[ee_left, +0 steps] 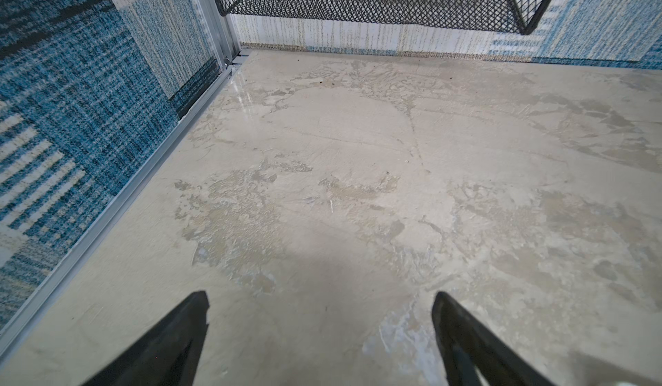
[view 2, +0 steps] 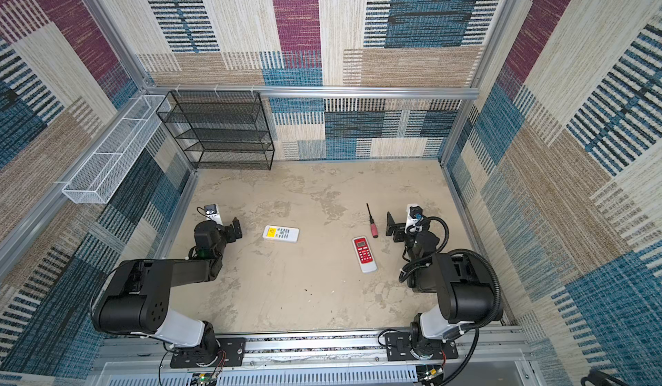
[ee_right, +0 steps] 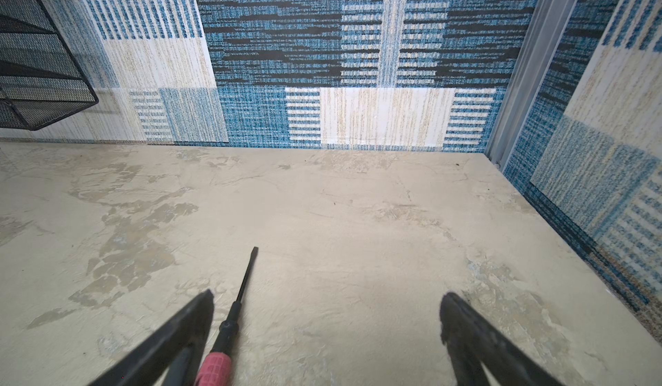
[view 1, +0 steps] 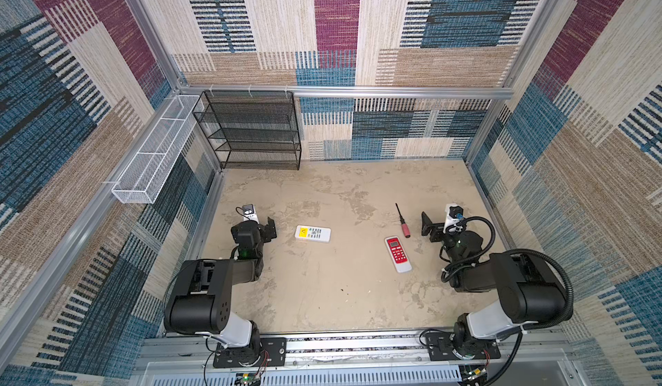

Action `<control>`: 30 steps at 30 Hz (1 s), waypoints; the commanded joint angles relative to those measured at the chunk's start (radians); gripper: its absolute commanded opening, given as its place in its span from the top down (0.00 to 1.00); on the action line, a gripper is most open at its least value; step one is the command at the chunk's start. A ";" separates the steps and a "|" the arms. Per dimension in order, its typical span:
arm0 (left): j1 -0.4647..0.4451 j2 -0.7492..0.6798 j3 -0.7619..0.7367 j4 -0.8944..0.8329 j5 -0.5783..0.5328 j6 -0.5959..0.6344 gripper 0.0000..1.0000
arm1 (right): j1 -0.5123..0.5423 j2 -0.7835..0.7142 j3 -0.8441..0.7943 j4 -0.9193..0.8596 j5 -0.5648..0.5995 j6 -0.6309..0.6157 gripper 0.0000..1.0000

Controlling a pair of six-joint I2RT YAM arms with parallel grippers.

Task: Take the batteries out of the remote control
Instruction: 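Move the left gripper over the white remote while the right arm rises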

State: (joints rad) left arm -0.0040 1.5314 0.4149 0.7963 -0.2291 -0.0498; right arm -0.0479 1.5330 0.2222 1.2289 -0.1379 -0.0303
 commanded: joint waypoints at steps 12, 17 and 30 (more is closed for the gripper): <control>-0.050 -0.030 -0.059 0.123 -0.076 0.045 0.01 | 0.000 -0.230 0.082 -0.327 0.082 0.053 0.00; -0.053 -0.039 -0.066 0.131 -0.052 0.061 0.00 | 0.002 -0.341 0.133 -0.501 0.086 0.086 0.00; -0.060 -0.221 0.353 -0.833 -0.073 -0.321 0.01 | 0.015 -0.422 0.296 -0.887 0.143 0.260 0.00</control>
State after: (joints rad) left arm -0.0608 1.3174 0.7315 0.2169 -0.3069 -0.1879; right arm -0.0383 1.1015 0.4755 0.4797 -0.0319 0.1623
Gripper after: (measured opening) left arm 0.995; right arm 0.995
